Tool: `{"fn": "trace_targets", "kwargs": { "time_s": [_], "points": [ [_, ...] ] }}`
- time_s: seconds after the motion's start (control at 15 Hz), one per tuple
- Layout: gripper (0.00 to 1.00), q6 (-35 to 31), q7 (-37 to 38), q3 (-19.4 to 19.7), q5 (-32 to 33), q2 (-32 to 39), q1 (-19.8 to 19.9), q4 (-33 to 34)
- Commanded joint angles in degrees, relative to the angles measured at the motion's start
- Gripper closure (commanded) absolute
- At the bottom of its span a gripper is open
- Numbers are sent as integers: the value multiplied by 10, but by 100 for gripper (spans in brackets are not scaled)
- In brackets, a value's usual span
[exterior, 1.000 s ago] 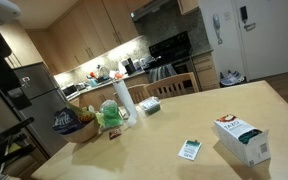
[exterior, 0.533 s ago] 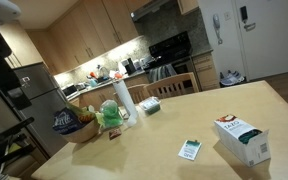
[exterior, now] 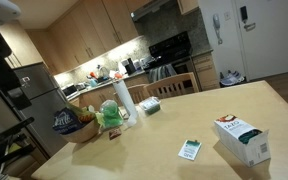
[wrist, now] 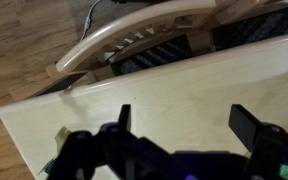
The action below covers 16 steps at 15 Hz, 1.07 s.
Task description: Move the leaflet to the left
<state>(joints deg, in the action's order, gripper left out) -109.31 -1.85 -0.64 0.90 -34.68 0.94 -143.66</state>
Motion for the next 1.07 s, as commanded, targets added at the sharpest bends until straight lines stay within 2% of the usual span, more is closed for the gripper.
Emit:
{"fn": "trace_targets", "kwargs": {
  "time_s": [0.0,0.47,1.0],
  "points": [
    [0,1,2,3,2,0,-4,1],
    [0,-1,3,4,-1,3,-4,7],
    [0,-12,8,5,12,65,3,117]
  ]
}}
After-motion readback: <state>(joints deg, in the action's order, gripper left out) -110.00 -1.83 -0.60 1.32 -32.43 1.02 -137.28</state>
